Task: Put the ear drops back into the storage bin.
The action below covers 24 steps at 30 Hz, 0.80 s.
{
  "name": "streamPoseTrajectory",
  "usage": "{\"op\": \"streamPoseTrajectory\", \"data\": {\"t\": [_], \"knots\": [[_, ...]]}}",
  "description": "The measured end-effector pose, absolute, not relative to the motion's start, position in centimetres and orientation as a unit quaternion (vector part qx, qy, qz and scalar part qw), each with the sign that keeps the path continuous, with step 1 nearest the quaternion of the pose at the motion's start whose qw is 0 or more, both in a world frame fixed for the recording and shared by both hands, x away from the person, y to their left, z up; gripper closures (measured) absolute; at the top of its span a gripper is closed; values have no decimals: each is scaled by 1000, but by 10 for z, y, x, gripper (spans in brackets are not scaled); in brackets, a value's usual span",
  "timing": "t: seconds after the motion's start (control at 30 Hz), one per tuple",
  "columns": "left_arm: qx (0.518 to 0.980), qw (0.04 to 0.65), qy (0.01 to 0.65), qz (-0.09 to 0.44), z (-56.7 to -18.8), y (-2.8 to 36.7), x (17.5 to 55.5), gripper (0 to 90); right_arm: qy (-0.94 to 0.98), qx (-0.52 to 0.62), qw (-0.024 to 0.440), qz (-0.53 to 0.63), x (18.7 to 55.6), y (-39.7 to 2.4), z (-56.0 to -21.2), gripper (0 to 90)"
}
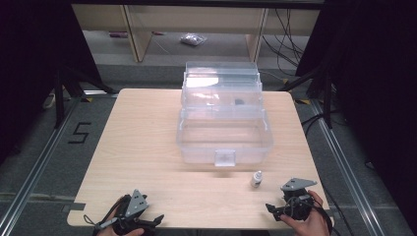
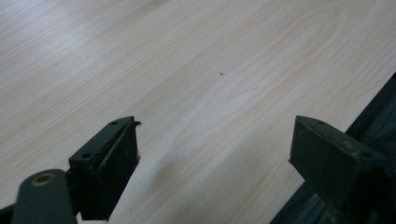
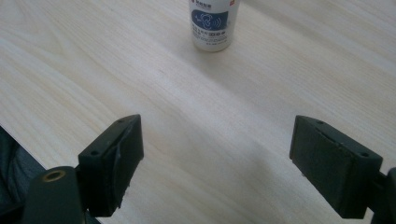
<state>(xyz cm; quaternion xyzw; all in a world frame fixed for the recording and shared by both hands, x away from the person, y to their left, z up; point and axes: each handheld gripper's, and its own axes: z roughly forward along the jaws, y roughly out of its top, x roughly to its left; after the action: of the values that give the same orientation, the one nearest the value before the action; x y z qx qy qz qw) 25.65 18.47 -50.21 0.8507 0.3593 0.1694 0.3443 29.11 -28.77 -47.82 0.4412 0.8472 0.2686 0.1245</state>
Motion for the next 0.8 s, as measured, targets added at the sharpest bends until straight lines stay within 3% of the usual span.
{"op": "streamPoseTrajectory", "data": {"t": [0.8], "knots": [[850,345,360,170,-502,185,257,149,869,429,94,227,305,-281,-463,187]]}}
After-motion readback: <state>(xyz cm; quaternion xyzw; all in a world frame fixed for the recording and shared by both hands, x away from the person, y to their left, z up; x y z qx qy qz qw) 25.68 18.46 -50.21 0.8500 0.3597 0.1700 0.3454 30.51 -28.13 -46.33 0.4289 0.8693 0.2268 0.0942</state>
